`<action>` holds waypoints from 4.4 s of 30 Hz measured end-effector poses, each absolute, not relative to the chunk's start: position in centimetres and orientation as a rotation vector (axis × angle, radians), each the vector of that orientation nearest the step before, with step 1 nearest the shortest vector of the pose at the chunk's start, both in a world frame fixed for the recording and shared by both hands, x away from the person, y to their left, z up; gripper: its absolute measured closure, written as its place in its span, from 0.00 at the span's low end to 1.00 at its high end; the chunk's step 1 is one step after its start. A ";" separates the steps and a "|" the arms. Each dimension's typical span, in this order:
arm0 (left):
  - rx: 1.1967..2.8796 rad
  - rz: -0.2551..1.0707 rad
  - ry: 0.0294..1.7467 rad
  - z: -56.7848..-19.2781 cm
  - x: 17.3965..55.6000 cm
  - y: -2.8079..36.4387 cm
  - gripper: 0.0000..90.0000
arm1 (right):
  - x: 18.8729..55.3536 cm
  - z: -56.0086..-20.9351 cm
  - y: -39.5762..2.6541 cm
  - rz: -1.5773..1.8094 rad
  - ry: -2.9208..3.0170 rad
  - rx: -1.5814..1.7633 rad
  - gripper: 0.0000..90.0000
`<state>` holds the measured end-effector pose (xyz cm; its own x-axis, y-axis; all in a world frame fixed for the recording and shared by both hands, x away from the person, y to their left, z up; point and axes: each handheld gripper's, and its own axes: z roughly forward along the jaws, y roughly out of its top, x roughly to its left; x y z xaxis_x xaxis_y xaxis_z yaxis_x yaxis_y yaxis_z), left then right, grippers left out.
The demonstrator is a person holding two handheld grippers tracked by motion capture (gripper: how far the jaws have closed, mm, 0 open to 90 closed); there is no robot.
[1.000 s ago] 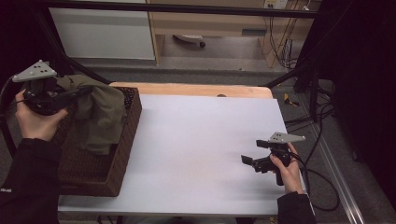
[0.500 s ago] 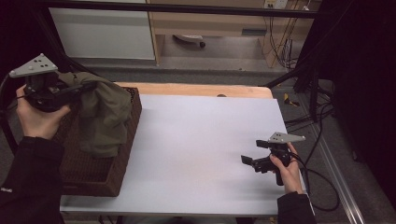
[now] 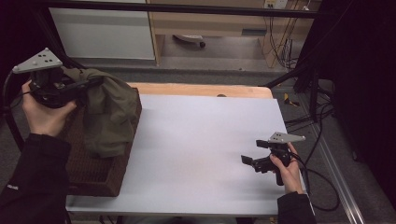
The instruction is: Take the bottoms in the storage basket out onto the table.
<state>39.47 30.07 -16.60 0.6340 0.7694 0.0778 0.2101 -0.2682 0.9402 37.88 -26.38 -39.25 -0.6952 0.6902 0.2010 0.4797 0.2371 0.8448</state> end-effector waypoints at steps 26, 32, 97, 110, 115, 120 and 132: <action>1.774 0.662 0.727 -14.6 39.4 27.2 0.98 | 37.9 -39.2 -26.4 1.446 2.292 1.103 0.01; 1.775 0.662 0.712 -14.3 39.4 26.5 0.98 | 37.9 -39.2 -26.4 1.446 2.293 1.102 0.01; 1.795 0.599 0.580 -12.9 39.6 18.2 0.98 | 37.8 -39.2 -26.5 1.451 2.294 1.099 0.01; 1.790 0.592 0.560 -12.1 39.6 16.8 0.98 | 37.8 -39.1 -26.5 1.454 2.292 1.100 0.01; 1.796 0.590 0.547 -11.9 39.6 15.9 0.98 | 37.8 -39.1 -26.6 1.460 2.286 1.098 0.01; 1.799 0.584 0.536 -11.7 39.7 15.2 0.98 | 37.8 -39.1 -26.6 1.460 2.288 1.098 0.01; 1.791 0.573 0.515 -11.5 39.6 13.7 0.98 | 37.7 -39.0 -26.6 1.469 2.284 1.096 0.01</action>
<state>39.63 13.69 -11.47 0.7863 0.6053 0.1241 0.0597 -0.2744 0.9598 37.74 -26.64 -39.04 -0.7001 0.6836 0.2062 0.4713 0.2254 0.8527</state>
